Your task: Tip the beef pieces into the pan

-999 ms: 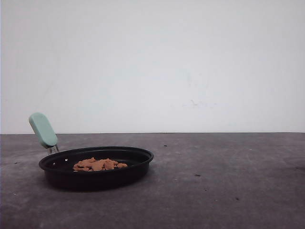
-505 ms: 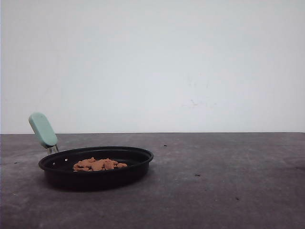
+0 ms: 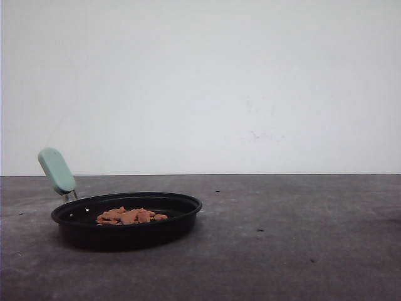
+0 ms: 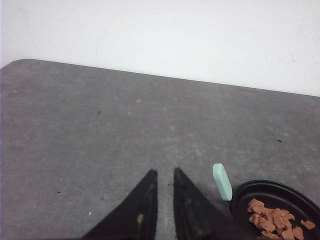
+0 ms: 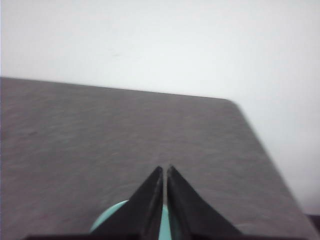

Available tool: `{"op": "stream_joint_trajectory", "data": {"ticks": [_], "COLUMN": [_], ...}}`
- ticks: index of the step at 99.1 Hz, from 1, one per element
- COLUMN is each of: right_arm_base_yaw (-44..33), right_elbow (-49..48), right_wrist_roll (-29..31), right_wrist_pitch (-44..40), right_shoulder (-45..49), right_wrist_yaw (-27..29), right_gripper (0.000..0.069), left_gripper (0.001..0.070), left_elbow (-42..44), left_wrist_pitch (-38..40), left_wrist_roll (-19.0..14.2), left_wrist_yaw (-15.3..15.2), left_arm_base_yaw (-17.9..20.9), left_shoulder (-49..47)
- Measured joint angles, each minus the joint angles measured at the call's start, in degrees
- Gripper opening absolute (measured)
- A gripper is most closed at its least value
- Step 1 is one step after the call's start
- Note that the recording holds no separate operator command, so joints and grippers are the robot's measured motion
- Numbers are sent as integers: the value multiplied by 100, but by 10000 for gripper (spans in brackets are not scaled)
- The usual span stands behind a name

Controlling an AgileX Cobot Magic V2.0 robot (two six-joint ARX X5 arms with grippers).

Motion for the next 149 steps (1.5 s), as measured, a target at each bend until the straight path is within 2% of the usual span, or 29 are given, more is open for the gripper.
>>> {"op": "stream_joint_trajectory", "data": {"ticks": [9, 19, 26, 39, 54, 63, 80, 149], "right_arm_base_yaw": [-2, -15, -61, -243, -446, -466, -470, -457], "right_elbow": [-378, -1095, -1644, -2374, -2861, -3126, -3171, -3174], "right_wrist_roll": [20, 186, 343, 426, 424, 415, 358, 358], "right_wrist_pitch": [669, 1467, 1810, 1832, 1965, 2277, 2389, 2396], "right_shoulder": [-2, -2, 0, 7, 9, 22, 4, 4], "right_wrist_yaw": [343, 308, -144, -1220, -1729, -1700, -1176, -1303], "right_gripper": [12, 12, 12, 12, 12, 12, 12, 12], "left_gripper": [31, 31, 31, 31, 31, 31, 31, 31], "left_elbow": [0, 0, 0, 0, 0, 0, 0, 0], "left_wrist_pitch": [15, 15, 9, 11, 11, 15, 7, 11], "left_wrist_roll": [0, 0, 0, 0, 0, 0, 0, 0], "left_wrist_yaw": [-2, -2, -2, -2, -2, -2, -2, -4], "left_arm_base_yaw": [-2, 0, 0, 0, 0, 0, 0, 0], "left_shoulder": [2, 2, 2, 2, 2, 2, 11, 11]}}
